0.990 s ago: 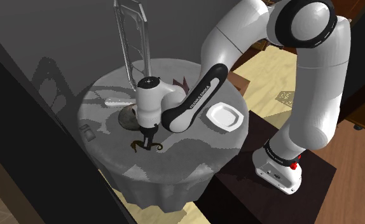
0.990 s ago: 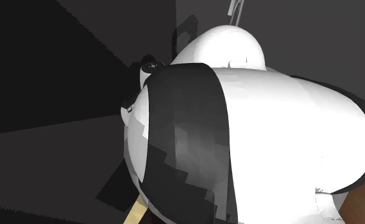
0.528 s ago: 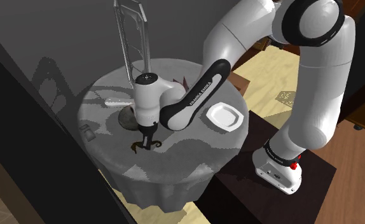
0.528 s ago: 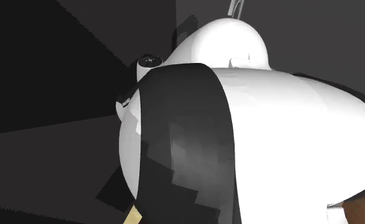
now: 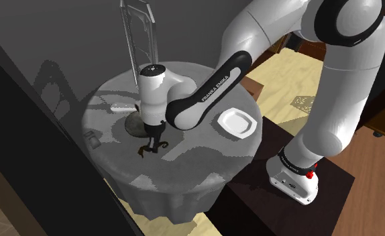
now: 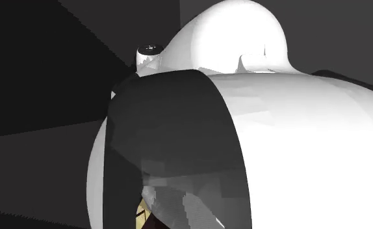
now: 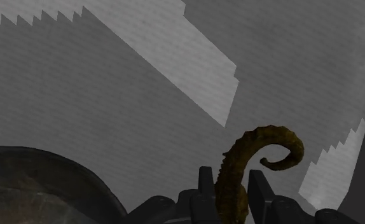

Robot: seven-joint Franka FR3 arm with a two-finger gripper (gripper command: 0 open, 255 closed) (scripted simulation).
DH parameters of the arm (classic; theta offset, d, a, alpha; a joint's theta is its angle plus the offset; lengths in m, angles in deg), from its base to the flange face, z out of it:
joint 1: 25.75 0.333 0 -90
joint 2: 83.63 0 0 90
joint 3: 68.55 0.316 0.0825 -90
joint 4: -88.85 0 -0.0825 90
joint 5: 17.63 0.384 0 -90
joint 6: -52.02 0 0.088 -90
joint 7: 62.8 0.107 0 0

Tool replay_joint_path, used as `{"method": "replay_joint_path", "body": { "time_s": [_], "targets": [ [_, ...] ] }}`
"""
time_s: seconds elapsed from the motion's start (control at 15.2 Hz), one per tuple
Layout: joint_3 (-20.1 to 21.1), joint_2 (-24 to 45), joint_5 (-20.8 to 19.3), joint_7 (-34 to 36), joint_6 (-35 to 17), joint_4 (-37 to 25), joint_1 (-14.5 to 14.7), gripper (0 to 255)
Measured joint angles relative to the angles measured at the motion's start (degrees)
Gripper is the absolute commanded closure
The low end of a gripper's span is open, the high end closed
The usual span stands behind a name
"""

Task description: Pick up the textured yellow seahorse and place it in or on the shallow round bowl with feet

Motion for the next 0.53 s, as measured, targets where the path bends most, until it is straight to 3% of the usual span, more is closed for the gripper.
{"method": "replay_joint_path", "body": {
  "time_s": [0.53],
  "targets": [
    [3.5, -5.2, 5.1, -3.2, 4.8, -0.7, -3.0, 255]
  ]
}}
